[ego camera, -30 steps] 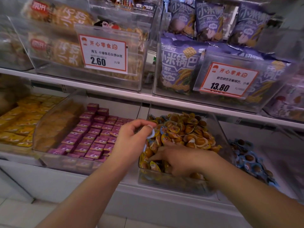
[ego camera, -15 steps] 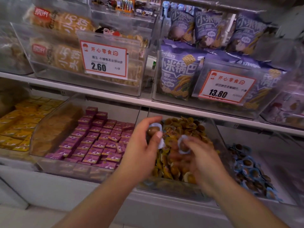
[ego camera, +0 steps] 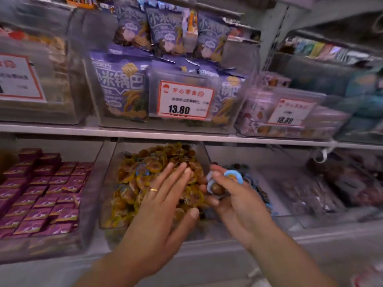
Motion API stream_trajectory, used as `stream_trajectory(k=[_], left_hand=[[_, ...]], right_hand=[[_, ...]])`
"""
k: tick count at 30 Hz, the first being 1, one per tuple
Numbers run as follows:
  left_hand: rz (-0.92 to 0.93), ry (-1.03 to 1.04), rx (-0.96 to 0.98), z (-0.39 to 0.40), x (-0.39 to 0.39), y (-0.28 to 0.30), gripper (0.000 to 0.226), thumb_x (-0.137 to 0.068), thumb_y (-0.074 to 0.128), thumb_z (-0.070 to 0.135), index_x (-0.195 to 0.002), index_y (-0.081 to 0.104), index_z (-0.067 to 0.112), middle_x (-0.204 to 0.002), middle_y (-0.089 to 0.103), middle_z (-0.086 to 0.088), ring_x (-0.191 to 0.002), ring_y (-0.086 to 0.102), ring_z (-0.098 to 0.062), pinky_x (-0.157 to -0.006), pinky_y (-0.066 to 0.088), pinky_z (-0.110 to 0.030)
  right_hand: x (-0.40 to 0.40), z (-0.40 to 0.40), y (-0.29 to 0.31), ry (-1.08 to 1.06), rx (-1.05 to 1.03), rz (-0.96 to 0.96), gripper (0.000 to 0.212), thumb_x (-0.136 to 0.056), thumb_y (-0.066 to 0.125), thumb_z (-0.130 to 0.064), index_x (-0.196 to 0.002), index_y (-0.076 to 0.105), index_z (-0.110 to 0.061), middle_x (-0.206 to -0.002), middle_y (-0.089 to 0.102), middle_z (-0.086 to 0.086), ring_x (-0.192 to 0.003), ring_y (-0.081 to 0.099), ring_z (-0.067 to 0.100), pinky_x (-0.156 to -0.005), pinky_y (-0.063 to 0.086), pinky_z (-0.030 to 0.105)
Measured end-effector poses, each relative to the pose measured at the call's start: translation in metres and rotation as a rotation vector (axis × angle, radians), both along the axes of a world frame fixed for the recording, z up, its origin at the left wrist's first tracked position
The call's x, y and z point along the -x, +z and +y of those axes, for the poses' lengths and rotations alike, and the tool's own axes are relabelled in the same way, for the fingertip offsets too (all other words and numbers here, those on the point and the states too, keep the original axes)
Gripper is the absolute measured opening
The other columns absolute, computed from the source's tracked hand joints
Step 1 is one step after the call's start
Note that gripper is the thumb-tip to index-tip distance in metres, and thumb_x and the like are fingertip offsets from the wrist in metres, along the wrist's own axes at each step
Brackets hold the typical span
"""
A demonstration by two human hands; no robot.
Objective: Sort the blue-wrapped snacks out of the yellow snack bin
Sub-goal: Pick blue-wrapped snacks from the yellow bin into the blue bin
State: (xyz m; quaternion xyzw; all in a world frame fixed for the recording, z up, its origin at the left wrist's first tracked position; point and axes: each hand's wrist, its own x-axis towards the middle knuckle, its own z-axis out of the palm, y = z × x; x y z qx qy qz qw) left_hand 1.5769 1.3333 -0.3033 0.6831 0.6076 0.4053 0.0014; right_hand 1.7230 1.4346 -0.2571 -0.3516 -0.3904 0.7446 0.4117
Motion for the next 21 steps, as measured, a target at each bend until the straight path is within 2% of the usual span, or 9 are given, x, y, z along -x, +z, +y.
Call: stream_trajectory(k=[2, 4, 8, 10, 13, 15, 18, 20, 21], left_hand=[[-0.082, 0.067, 0.034, 0.001, 0.012, 0.001, 0.053, -0.096, 0.043, 0.049, -0.143, 0.050, 0.025, -0.149, 0.044, 0.016, -0.142, 0.035, -0.006, -0.114, 0.035, -0.040], [-0.094, 0.147, 0.061, 0.001, 0.025, 0.003, 0.045, -0.093, 0.042, 0.047, -0.124, 0.066, 0.025, -0.131, 0.059, 0.014, -0.125, 0.054, -0.008, -0.103, 0.045, -0.046], [0.035, 0.280, 0.042, 0.000, 0.049, 0.005, 0.040, -0.089, 0.042, 0.036, -0.105, 0.074, 0.018, -0.109, 0.070, 0.008, -0.107, 0.066, -0.019, -0.100, 0.045, -0.050], [0.088, 0.355, 0.010, -0.003, 0.060, 0.007, 0.038, -0.087, 0.044, 0.032, -0.103, 0.074, 0.017, -0.108, 0.070, 0.004, -0.105, 0.066, -0.023, -0.100, 0.043, -0.055], [0.134, 0.503, 0.042, -0.008, 0.082, 0.010, 0.040, -0.083, 0.045, 0.032, -0.108, 0.072, 0.017, -0.116, 0.067, -0.003, -0.116, 0.059, -0.032, -0.100, 0.041, -0.060], [0.135, 0.592, 0.115, -0.010, 0.095, 0.011, 0.043, -0.081, 0.046, 0.030, -0.113, 0.070, 0.016, -0.122, 0.064, -0.009, -0.125, 0.052, -0.036, -0.105, 0.038, -0.058], [0.102, 0.650, 0.203, -0.011, 0.105, 0.008, 0.042, -0.084, 0.049, 0.027, -0.118, 0.068, 0.013, -0.123, 0.063, -0.013, -0.117, 0.055, -0.038, -0.101, 0.042, -0.051], [0.054, 0.624, 0.212, -0.010, 0.109, 0.005, 0.035, -0.087, 0.056, 0.019, -0.121, 0.065, 0.013, -0.121, 0.062, -0.012, -0.106, 0.059, -0.038, -0.092, 0.048, -0.048], [0.022, 0.601, 0.204, -0.010, 0.110, 0.004, 0.035, -0.086, 0.060, 0.015, -0.121, 0.064, 0.013, -0.120, 0.062, -0.011, -0.103, 0.061, -0.037, -0.088, 0.050, -0.046]], right_hand=[[-0.016, 0.033, 0.001, -0.063, -0.036, -0.113, 0.007, -0.096, 0.058, -0.006, -0.096, 0.062, -0.001, -0.077, 0.060, 0.012, -0.066, 0.068, 0.021, -0.044, 0.043, 0.024], [-0.025, 0.071, 0.002, -0.120, -0.032, -0.265, 0.009, -0.096, 0.061, -0.011, -0.099, 0.063, -0.002, -0.087, 0.061, 0.016, -0.083, 0.069, 0.030, -0.058, 0.052, 0.034], [-0.038, 0.133, -0.006, -0.085, -0.162, -0.762, 0.036, -0.098, 0.059, -0.032, -0.119, 0.063, -0.003, -0.125, 0.062, 0.017, -0.115, 0.060, 0.037, -0.087, 0.051, 0.041], [-0.043, 0.145, -0.014, -0.151, -0.237, -0.841, 0.035, -0.099, 0.058, -0.027, -0.121, 0.066, -0.001, -0.129, 0.064, 0.017, -0.119, 0.059, 0.035, -0.102, 0.047, 0.043], [-0.035, 0.129, -0.020, -0.256, -0.504, -0.857, 0.019, -0.095, 0.057, -0.011, -0.107, 0.073, -0.009, -0.111, 0.071, 0.010, -0.105, 0.063, 0.024, -0.090, 0.047, 0.030], [-0.013, 0.108, -0.022, -0.197, -0.755, -0.860, 0.025, -0.094, 0.053, -0.006, -0.099, 0.073, -0.020, -0.093, 0.072, -0.002, -0.088, 0.063, 0.012, -0.077, 0.044, 0.022], [0.034, 0.080, -0.020, 0.003, -1.071, -0.846, 0.029, -0.091, 0.049, -0.022, -0.109, 0.072, -0.025, -0.084, 0.071, -0.012, -0.076, 0.063, 0.001, -0.070, 0.049, 0.019], [0.076, 0.070, -0.021, 0.178, -1.200, -0.904, 0.038, -0.090, 0.047, -0.033, -0.120, 0.068, -0.026, -0.072, 0.068, -0.017, -0.069, 0.062, -0.004, -0.063, 0.045, 0.007], [0.098, 0.068, -0.024, 0.277, -1.235, -0.961, 0.039, -0.092, 0.047, -0.036, -0.126, 0.065, -0.026, -0.082, 0.071, -0.019, -0.078, 0.064, -0.005, -0.067, 0.046, 0.007]])
